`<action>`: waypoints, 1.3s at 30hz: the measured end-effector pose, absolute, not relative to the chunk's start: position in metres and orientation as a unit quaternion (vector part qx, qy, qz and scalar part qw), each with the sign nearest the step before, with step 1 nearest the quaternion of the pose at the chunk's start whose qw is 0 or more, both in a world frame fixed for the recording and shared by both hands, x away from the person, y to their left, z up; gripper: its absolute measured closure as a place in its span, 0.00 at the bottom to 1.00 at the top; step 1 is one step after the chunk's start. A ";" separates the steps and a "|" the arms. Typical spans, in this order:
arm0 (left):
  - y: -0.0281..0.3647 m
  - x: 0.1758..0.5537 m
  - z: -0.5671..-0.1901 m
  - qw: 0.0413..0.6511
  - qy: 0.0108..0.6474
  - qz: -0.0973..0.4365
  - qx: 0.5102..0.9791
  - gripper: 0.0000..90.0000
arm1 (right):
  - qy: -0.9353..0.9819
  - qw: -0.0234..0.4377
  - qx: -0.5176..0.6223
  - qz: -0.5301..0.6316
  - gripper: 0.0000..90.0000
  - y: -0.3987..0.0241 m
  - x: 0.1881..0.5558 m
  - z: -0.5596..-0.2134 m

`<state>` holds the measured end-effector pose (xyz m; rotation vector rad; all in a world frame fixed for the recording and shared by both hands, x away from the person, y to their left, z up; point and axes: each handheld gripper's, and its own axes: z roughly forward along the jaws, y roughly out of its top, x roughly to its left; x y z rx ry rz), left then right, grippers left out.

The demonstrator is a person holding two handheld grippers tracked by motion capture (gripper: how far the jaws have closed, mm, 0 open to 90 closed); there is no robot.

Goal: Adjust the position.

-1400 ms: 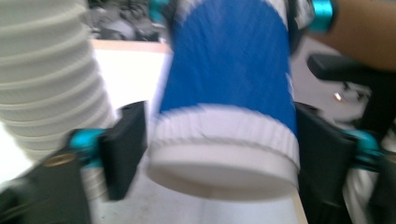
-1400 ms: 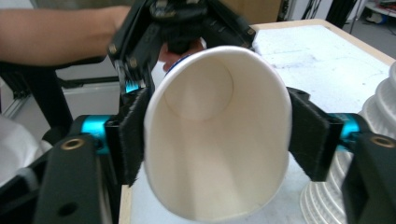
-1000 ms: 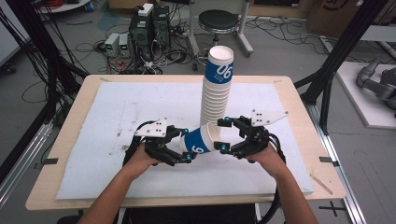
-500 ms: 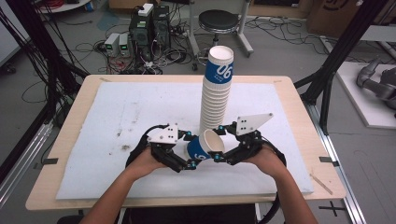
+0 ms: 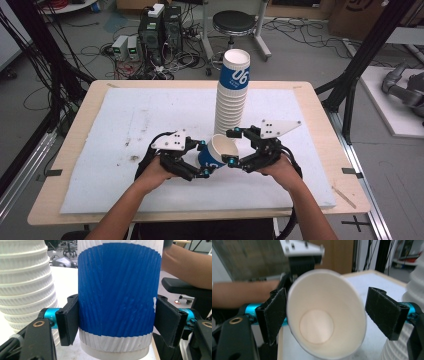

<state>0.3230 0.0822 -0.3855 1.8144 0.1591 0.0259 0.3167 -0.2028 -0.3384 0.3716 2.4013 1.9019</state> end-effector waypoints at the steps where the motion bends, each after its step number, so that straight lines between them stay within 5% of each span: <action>1: 0.083 0.324 -0.387 0.612 0.071 0.013 0.787 0.32 | 0.770 0.026 0.123 0.626 0.21 -0.205 0.317 -0.337; 4: 0.086 0.325 -0.387 0.624 0.076 0.012 0.778 0.32 | 0.776 0.049 0.123 0.617 0.21 -0.211 0.317 -0.335; 12: 0.086 0.324 -0.387 0.630 0.064 0.009 0.774 0.32 | 0.792 0.014 0.120 0.599 0.19 -0.203 0.320 -0.345; 22: 0.077 0.318 -0.383 0.589 0.055 0.034 0.806 0.29 | 0.825 0.058 0.071 0.558 0.32 -0.199 0.314 -0.340; 39: 0.078 0.318 -0.380 0.595 0.047 0.032 0.801 0.30 | 0.835 0.056 0.070 0.543 0.22 -0.191 0.312 -0.344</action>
